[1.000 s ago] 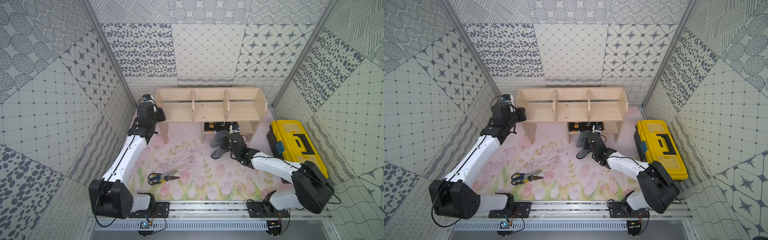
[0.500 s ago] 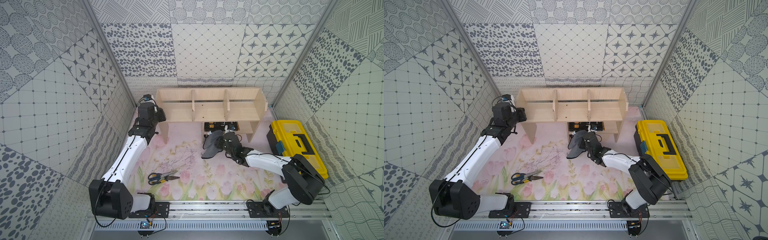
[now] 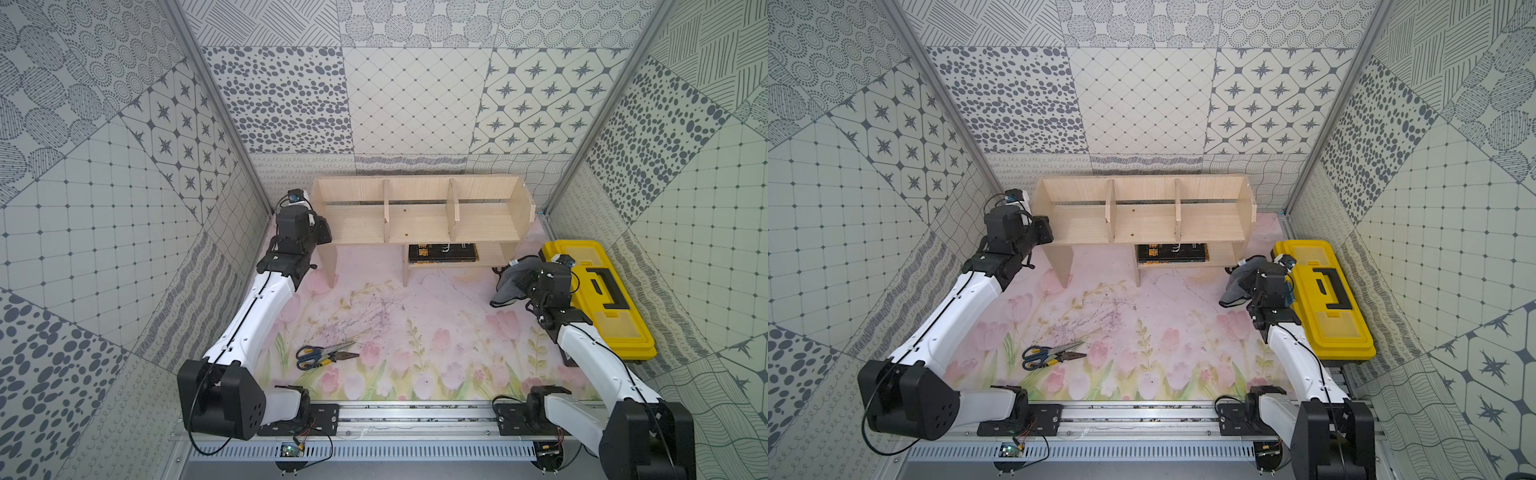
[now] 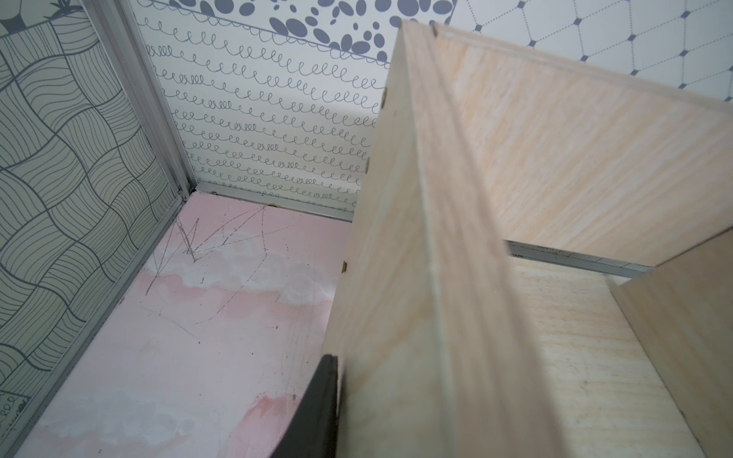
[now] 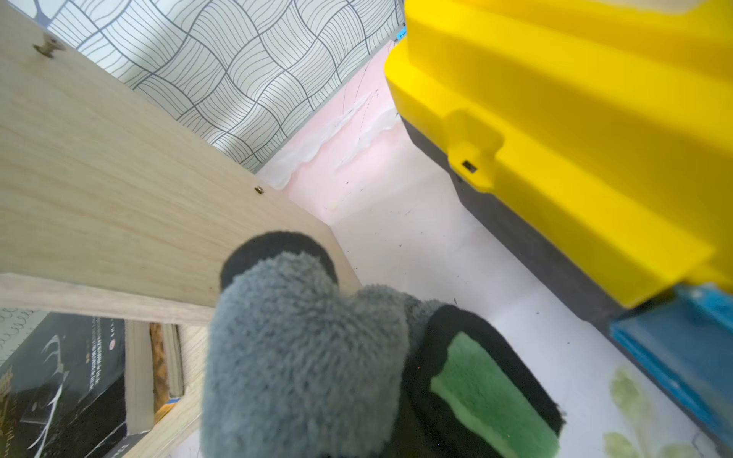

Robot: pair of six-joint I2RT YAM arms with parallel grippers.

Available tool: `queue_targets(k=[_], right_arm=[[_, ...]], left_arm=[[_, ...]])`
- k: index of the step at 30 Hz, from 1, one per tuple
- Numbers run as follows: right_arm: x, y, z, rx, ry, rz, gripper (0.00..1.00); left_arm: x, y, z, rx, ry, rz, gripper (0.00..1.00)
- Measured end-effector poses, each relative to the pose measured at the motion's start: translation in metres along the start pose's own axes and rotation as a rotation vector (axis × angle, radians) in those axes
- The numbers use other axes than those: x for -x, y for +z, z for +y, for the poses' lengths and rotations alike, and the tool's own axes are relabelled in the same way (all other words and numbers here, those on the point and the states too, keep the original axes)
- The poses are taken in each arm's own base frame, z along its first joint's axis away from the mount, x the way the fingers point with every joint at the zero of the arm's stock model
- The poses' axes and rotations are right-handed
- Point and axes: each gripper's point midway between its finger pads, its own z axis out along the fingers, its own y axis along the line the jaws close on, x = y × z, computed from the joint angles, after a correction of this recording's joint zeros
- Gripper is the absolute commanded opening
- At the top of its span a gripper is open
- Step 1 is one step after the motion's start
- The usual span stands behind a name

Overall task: Wipe the bookshelf clean with a cloth
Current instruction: Wipe the dust from the shelf.

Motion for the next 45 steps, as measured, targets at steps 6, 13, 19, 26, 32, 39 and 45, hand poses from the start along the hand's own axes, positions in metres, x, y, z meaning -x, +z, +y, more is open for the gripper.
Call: queue_targets(k=[6,13,19,26,32,39,45], right_arm=[[0.029,-0.014,0.043,0.117,-0.069,-0.025,0.0],[0.006,-0.044,0.119,0.301,-0.268,-0.015,0.0],[-0.042,-0.068,0.197,0.437,-0.469,0.014,0.0],[-0.106,-0.08,0.275,0.541,-0.581,0.055,0.0],[-0.101,-0.062,0.267,0.477,-0.499,0.049,0.0],[0.001,-0.049,0.142,0.223,-0.278,-0.095,0.0],[0.063,-0.041,0.063,0.028,-0.183,-0.185,0.0]], left_arm=[[-0.001,-0.001,0.0,0.004,0.002,-0.001,0.0],[-0.001,-0.001,0.0,0.009,0.008,-0.002,0.0],[-0.001,-0.001,0.0,0.008,0.011,-0.003,0.0],[-0.001,-0.001,0.0,0.008,0.013,-0.005,0.0],[-0.001,-0.001,0.0,0.007,0.016,-0.01,0.0],[-0.001,-0.001,0.0,0.007,0.023,-0.01,0.0],[-0.001,-0.001,0.0,0.007,0.029,-0.01,0.0]])
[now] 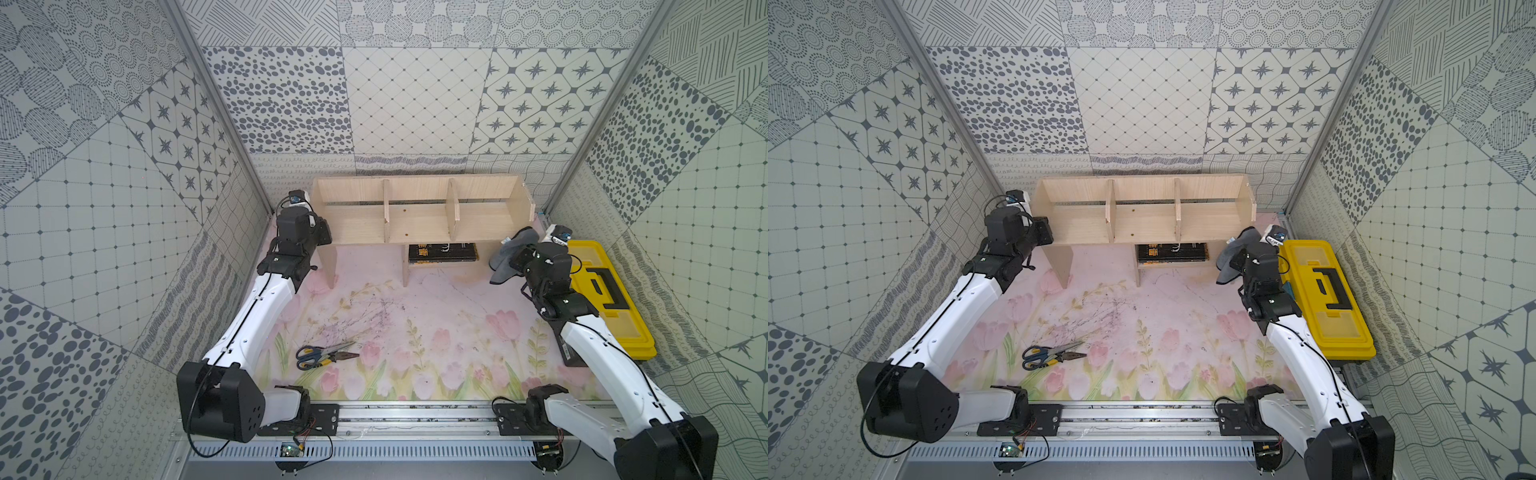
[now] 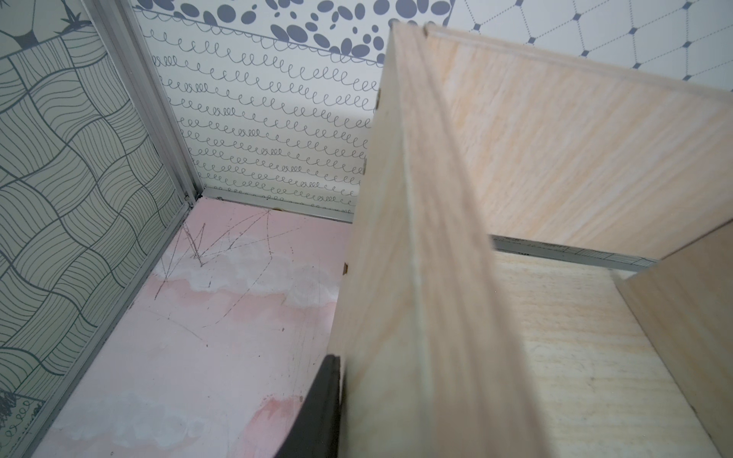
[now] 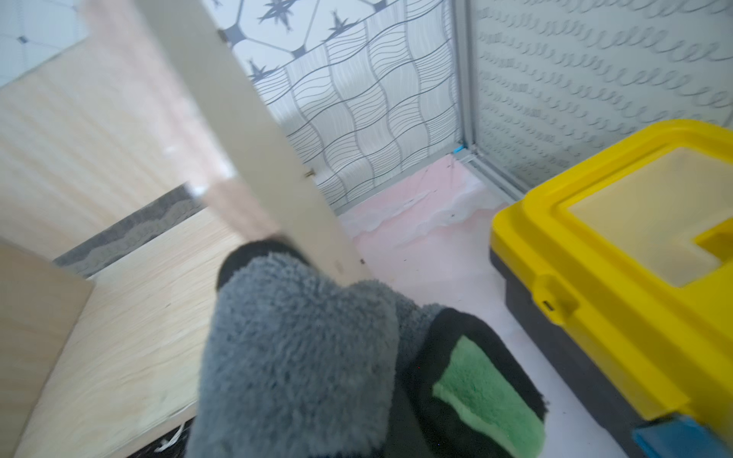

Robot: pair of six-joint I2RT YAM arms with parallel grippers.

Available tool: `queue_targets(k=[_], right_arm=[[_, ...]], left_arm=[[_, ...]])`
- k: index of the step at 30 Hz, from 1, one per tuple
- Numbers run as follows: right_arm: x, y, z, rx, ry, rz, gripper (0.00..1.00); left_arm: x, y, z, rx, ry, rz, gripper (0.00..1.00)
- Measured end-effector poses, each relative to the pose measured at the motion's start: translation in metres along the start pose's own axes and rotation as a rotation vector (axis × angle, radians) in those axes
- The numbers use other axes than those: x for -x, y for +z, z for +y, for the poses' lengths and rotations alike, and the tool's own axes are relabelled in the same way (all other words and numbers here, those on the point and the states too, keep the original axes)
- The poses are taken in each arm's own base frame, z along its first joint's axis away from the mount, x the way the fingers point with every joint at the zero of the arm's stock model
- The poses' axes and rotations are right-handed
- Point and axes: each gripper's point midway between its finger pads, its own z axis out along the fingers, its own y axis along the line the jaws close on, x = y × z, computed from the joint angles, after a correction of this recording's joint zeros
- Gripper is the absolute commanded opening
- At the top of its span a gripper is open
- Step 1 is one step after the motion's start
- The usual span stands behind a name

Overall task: Wipe the bookshelf clean with a cloth
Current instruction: Wipe the dust from the shelf.

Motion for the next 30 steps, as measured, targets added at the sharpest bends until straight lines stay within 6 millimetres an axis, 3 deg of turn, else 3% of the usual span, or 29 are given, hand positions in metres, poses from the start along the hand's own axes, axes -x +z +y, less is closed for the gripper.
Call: queue_targets(k=[3,7,15,21,23,26,30], right_arm=[[-0.008,0.001,-0.001,0.014,-0.029,0.039,0.0],[-0.02,-0.007,0.032,0.123,-0.074,0.068,0.0],[-0.074,-0.053,0.175,0.459,-0.294,0.116,0.0],[-0.109,-0.082,0.257,0.587,-0.371,0.112,0.0],[-0.119,-0.087,0.277,0.61,-0.381,0.117,0.0],[-0.125,-0.079,0.29,0.586,-0.383,0.114,0.0],[-0.116,-0.062,0.277,0.518,-0.345,0.107,0.0]], left_arm=[[0.0,0.0,0.0,0.0,0.003,0.0,0.0],[0.0,0.0,0.0,0.0,0.003,0.0,0.0],[0.0,0.0,0.0,0.0,0.005,0.0,0.0],[0.0,0.0,0.0,0.0,0.007,0.0,0.0],[0.0,0.0,0.0,0.0,0.009,0.0,0.0],[0.0,0.0,0.0,0.0,0.01,-0.002,0.0],[0.0,0.0,0.0,0.0,0.012,-0.002,0.0]])
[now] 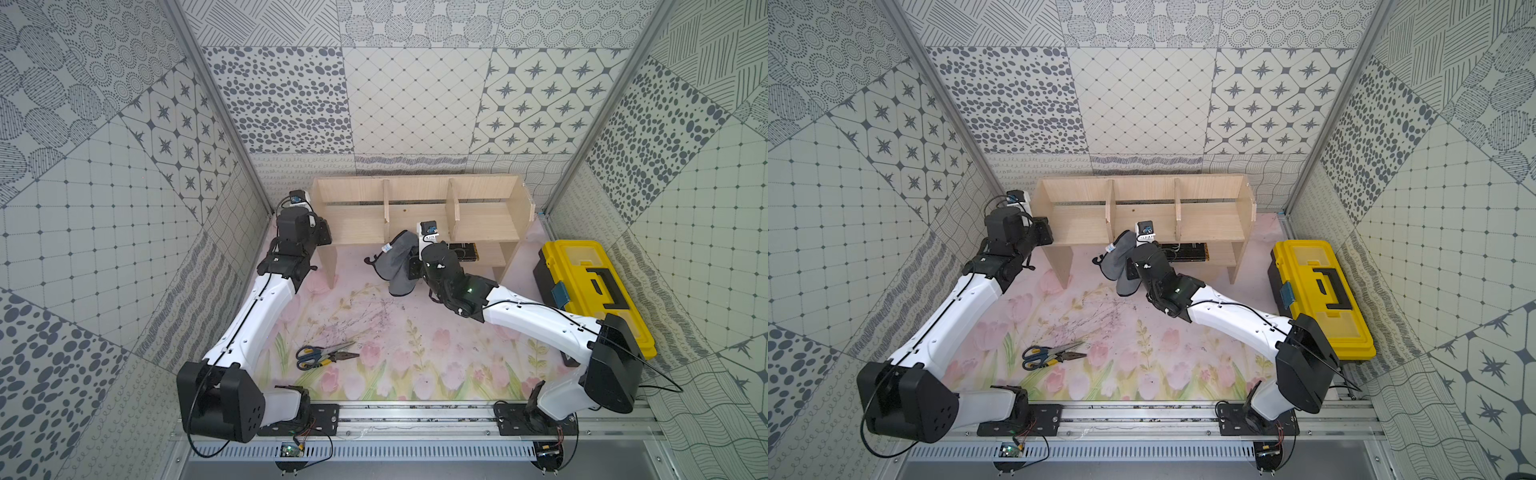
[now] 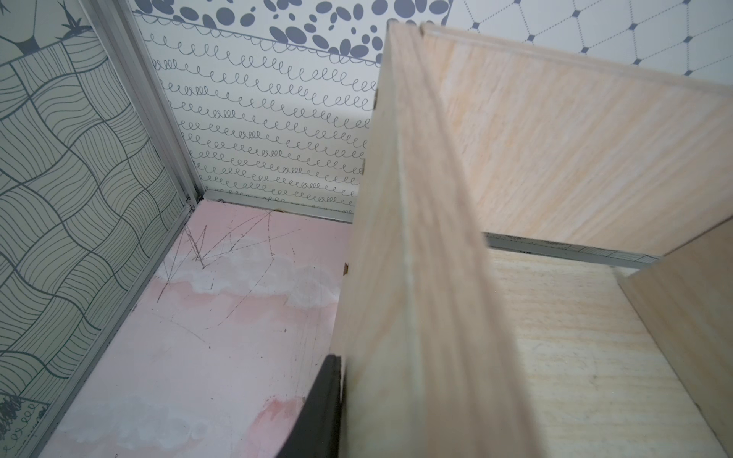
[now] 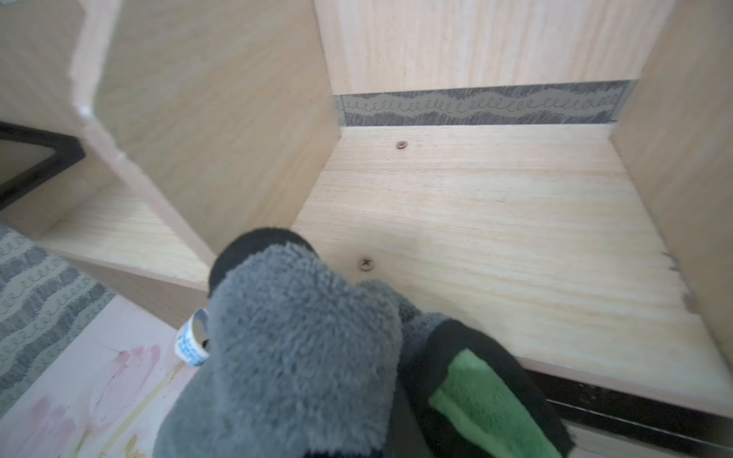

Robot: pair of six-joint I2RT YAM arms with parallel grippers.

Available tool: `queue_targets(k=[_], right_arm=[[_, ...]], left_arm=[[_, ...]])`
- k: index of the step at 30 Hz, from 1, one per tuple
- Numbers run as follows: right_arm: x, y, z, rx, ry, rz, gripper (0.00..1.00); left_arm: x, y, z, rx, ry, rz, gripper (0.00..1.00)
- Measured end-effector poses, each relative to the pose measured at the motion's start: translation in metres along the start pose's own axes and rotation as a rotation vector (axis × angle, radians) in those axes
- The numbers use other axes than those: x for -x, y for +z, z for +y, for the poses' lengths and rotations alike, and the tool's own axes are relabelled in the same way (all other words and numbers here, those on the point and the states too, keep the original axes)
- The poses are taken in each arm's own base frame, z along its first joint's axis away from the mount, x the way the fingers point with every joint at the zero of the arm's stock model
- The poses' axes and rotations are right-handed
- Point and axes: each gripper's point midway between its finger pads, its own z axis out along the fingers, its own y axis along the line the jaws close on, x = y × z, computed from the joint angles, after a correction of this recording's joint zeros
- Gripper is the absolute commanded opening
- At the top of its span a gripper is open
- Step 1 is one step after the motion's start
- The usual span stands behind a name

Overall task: Wipe the bookshelf clean with a cloth
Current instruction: Wipe the dust from the shelf.

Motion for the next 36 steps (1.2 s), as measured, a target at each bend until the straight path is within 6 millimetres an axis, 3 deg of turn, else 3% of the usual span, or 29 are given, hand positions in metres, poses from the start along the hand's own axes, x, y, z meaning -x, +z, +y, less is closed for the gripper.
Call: queue_targets(k=[4,6,9,11,14,18,22,26,29,32,34,36], right_arm=[[0.007,-0.008,-0.045,-0.039,0.111,-0.003,0.0],[0.012,-0.019,-0.089,-0.097,0.184,-0.021,0.0],[0.014,-0.037,-0.128,-0.137,0.244,-0.035,0.0],[0.015,-0.052,-0.186,-0.276,0.29,-0.061,0.0],[0.016,-0.075,-0.25,-0.454,0.334,-0.079,0.0],[0.009,-0.094,-0.3,-0.592,0.375,-0.065,0.0],[-0.008,-0.095,-0.319,-0.646,0.393,-0.009,0.0],[-0.041,-0.073,-0.329,-0.655,0.399,0.106,0.0],[-0.088,-0.053,-0.332,-0.653,0.407,0.235,0.0],[-0.135,-0.047,-0.331,-0.652,0.416,0.363,0.0],[-0.146,-0.048,-0.329,-0.644,0.422,0.4,0.0],[-0.139,-0.05,-0.326,-0.628,0.421,0.385,0.0]], left_arm=[[0.0,0.0,0.0,0.0,0.002,0.0,0.0],[0.0,0.0,0.0,0.0,0.002,0.0,0.0],[0.0,0.0,-0.002,-0.008,0.007,0.001,0.0],[0.0,0.0,-0.001,-0.006,0.006,0.0,0.0],[0.0,0.0,-0.001,-0.005,0.007,0.0,0.0],[0.0,0.0,0.0,-0.005,0.008,0.0,0.0],[0.0,0.001,0.0,-0.006,0.008,-0.003,0.0],[0.0,0.001,0.0,-0.007,0.008,-0.006,0.0],[0.0,0.001,-0.001,-0.008,0.009,-0.01,0.0],[0.0,0.002,0.0,-0.01,0.01,-0.011,0.0],[0.001,0.002,0.001,-0.013,0.01,-0.012,0.0],[0.001,0.003,0.001,-0.017,0.011,-0.014,0.0]])
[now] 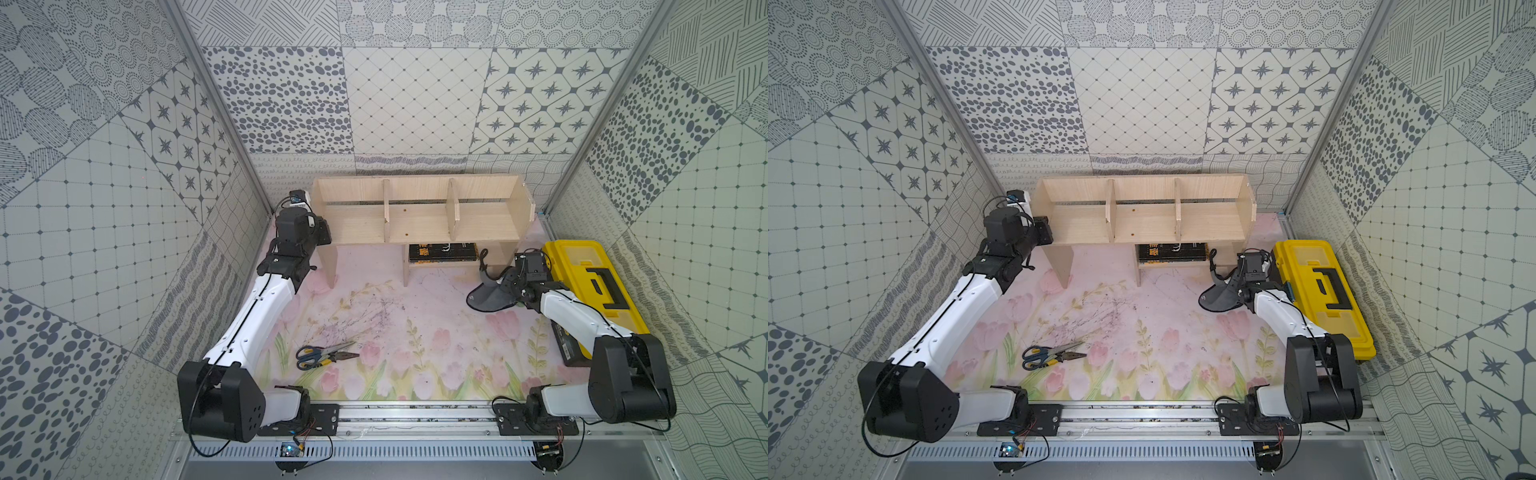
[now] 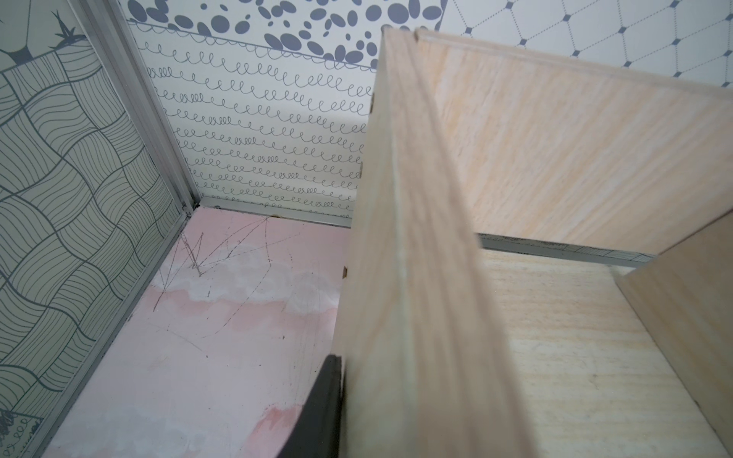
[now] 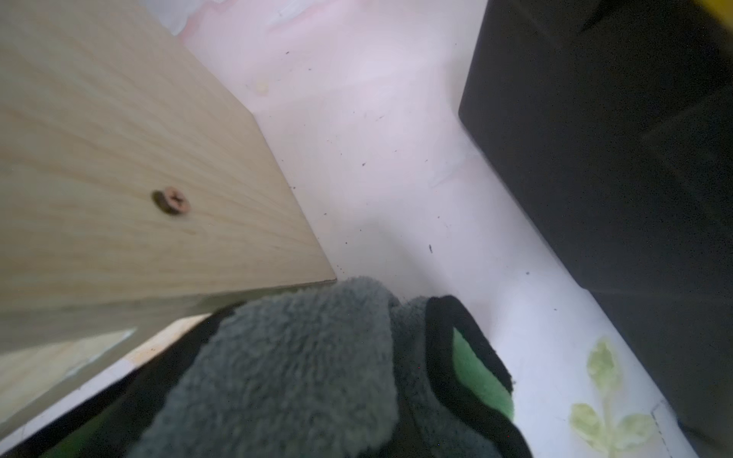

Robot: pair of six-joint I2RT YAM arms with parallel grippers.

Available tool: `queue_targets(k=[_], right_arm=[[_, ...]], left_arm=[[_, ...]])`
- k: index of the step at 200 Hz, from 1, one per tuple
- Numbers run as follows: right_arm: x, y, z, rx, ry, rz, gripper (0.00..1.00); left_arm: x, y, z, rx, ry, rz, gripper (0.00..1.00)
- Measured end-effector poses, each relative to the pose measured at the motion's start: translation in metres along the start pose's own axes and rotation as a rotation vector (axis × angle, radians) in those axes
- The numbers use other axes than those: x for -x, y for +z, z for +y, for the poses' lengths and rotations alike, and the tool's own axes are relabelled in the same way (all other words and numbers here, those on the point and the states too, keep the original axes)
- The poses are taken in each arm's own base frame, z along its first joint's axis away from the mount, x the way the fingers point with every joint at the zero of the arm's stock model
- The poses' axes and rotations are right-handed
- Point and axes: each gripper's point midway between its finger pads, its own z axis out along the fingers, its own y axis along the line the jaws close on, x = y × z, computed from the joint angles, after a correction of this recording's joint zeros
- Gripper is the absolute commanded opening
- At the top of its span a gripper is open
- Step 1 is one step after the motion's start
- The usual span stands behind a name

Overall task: Wipe the bookshelf clean with a cloth
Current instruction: Wipe the dust from the shelf.

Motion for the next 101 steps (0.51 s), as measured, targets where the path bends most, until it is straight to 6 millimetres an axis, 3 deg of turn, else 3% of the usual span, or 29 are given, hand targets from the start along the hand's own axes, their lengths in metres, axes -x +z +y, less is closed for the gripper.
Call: queue_targets(k=[32,56,81,101], right_arm=[[0.044,-0.045,0.019,0.103,0.01,-0.147,0.0],[0.088,-0.097,0.045,0.21,-0.007,-0.311,0.0],[0.092,-0.123,0.068,0.249,-0.075,-0.38,0.0],[0.085,-0.123,0.075,0.248,-0.108,-0.379,0.0]], left_arm=[[0.001,0.002,0.0,-0.007,0.003,-0.003,0.0],[0.001,0.002,0.0,-0.012,0.004,-0.003,0.0],[0.001,0.002,0.0,-0.012,0.004,-0.003,0.0],[0.001,0.002,0.0,-0.013,0.004,-0.003,0.0]])
